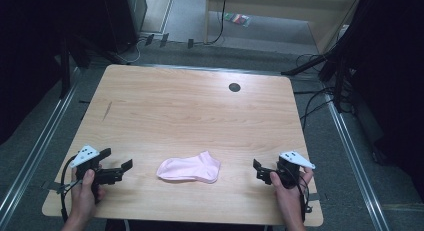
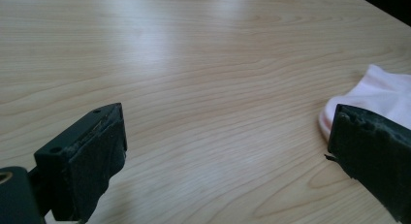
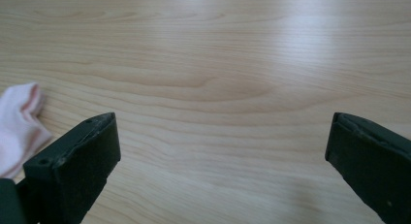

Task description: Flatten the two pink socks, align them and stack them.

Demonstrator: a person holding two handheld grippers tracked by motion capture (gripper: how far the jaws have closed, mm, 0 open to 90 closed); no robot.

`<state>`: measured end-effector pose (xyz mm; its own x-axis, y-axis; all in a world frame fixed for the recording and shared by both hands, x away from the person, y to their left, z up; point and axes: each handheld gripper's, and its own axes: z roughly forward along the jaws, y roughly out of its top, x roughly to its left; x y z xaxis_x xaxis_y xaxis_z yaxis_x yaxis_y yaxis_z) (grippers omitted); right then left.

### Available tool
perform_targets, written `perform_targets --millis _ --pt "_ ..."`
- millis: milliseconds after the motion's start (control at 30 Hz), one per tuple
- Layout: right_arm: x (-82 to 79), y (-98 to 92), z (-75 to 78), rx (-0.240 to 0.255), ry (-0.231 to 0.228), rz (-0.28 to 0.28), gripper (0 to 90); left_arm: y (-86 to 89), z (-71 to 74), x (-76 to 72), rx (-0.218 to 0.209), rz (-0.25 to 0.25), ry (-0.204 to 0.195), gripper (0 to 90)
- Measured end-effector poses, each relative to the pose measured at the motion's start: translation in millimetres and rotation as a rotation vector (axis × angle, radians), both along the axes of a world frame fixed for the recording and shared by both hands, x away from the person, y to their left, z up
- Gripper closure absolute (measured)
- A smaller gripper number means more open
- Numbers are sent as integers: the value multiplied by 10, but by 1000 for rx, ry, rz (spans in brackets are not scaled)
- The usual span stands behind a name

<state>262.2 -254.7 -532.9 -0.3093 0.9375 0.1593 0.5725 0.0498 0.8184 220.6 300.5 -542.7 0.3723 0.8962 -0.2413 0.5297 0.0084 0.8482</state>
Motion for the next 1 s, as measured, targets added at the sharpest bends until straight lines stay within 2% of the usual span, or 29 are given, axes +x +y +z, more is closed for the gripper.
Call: perform_targets --millis 167,367,500,600,667,767,1000 --pt "-90 -250 -32 8 0 -28 0 202 -29 -70 13 42 12 6" --pt "-178 -502 -58 17 3 -72 0 432 -32 -173 25 104 0 7" --pt "-234 -631 -72 20 4 -82 0 619 -36 -249 17 155 -8 7" --pt "-288 -714 -87 8 7 -91 0 753 -37 -320 36 197 -14 7" --pt "-323 -773 -92 15 8 -106 0 813 -51 -350 23 211 -16 6" --pt "-356 -849 -109 16 10 -123 0 843 -62 -359 -4 211 -10 6" --pt "-347 -860 -127 25 6 -132 0 783 -87 -330 22 202 -10 6"
